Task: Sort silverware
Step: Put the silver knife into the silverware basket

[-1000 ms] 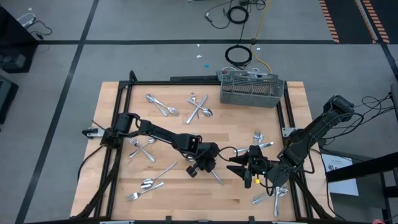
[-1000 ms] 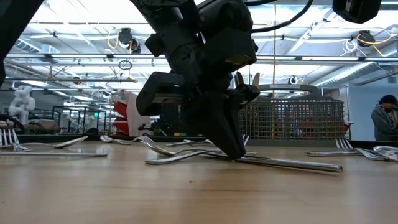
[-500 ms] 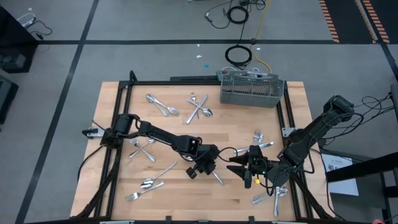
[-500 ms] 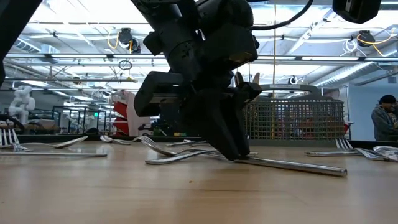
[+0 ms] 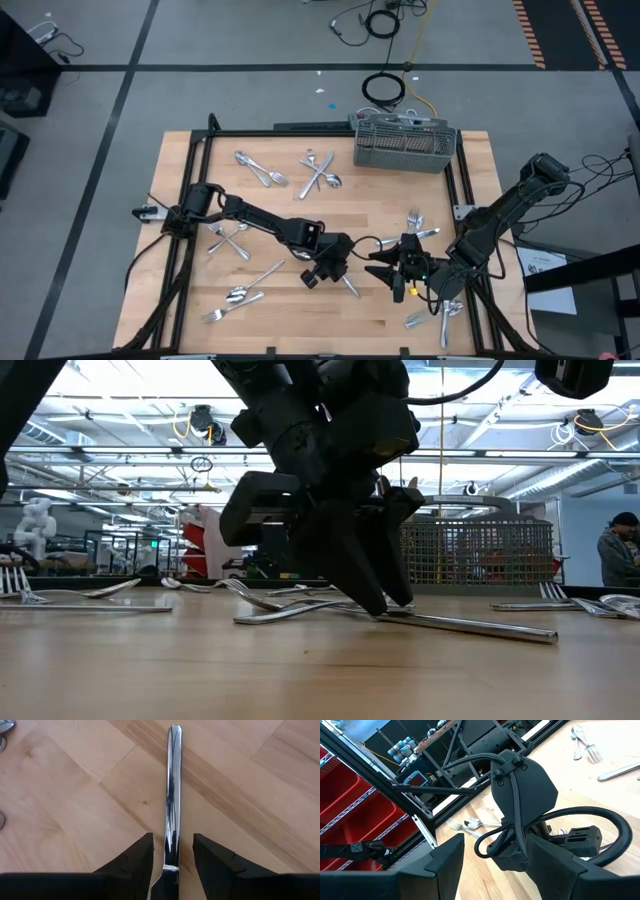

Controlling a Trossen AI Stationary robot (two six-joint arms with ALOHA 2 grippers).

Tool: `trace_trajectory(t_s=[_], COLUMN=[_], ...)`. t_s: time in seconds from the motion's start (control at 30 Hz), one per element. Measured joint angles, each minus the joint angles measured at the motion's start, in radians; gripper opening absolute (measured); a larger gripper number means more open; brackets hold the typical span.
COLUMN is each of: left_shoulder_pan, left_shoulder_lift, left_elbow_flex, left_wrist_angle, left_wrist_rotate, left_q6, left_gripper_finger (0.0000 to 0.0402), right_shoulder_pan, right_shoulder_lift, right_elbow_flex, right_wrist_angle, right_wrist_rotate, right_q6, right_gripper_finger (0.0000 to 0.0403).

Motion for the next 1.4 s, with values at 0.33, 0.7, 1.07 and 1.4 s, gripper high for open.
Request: trace_trajectory(t_s=[0.33, 0.7, 1.07, 1.4], left_shoulder_pan=[0.001, 0.001, 0.006, 0.005], left_shoulder_lift=[0.000, 0.001, 0.014, 0.045], left_elbow_flex=[-0.004, -0.005, -0.005, -0.002], left_wrist_angle=[-0.010, -0.025, -0.033, -0.048], left_wrist_rotate=[0.004, 0.004, -0.013, -0.002], left_q6=[-0.011, -0.030, -0.029, -0.032], left_gripper_finger=[0.0148, 0.0091, 0.0075, 0.0074], right_shoulder_pan=[0.000, 0.000, 0.000, 0.003], right_shoulder_lift=[0.000, 0.000, 0.000, 0.000], right_elbow_flex=[0.000, 0.000, 0.000, 0.000], right_wrist_angle=[-0.001, 0.000, 0.000, 0.005], right_wrist_rotate=[0.000, 0.000, -0.001, -0.001], right_q6=[0.000, 0.000, 0.003, 0.003], right_gripper_finger=[0.0203, 0.0203, 0.0203, 0.0203])
